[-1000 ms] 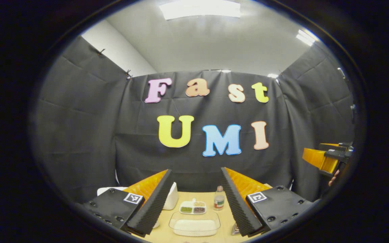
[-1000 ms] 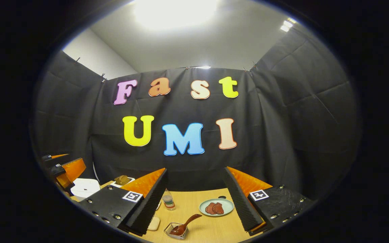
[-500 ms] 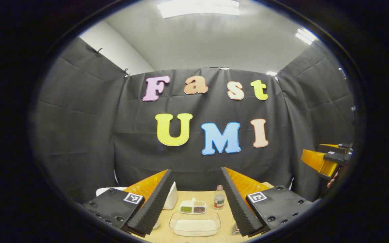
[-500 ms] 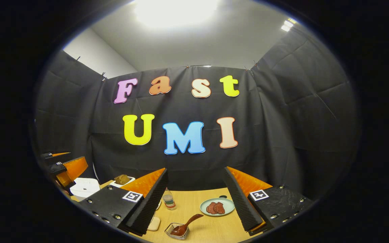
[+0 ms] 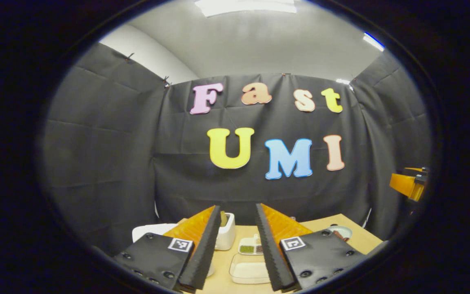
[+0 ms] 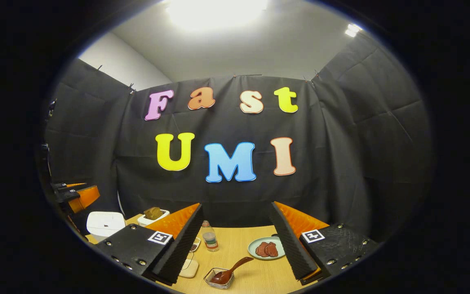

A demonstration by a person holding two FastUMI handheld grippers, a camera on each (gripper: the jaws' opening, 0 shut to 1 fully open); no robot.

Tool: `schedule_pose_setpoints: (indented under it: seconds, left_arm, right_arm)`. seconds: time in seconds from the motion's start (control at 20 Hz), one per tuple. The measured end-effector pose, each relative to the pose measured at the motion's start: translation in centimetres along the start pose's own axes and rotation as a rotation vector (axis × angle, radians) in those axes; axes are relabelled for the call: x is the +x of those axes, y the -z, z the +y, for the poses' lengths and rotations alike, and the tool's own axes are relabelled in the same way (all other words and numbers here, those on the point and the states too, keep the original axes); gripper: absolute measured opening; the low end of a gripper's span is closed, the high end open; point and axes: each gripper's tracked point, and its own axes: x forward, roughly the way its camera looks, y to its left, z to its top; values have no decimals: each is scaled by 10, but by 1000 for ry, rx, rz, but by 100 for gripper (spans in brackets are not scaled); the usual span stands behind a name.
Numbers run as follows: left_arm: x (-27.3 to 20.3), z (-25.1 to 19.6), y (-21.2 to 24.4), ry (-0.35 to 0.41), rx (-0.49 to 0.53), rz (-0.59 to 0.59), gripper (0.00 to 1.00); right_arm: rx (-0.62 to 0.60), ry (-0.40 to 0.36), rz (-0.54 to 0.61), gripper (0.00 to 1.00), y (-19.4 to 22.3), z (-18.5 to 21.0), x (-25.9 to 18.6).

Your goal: Close the left gripper, press the button to open the rice cooker; take a wooden spoon from the chopstick holder with the right hand, scoop a spoonful of rice and pour it into the rice cooker, then put the wooden spoon back into the chopstick holder.

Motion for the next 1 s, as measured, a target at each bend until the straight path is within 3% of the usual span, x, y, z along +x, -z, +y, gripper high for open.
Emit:
schedule_pose_setpoints:
  seconds: [0.15,0.3,0.7,1.0]
  left_arm:
    - [20,44,28,-37,-23,84,31]
    - [38,86,58,-58,-40,182,9]
    - [95,180,183,-123,-195,528,8]
    - [107,204,230,-186,-212,634,9]
  right_arm:
    - [5,-3,14,99,4,3,4]
    - [11,-8,36,99,10,8,8]
    - [3,4,76,96,23,5,11]
    - [28,45,103,99,32,-10,12]
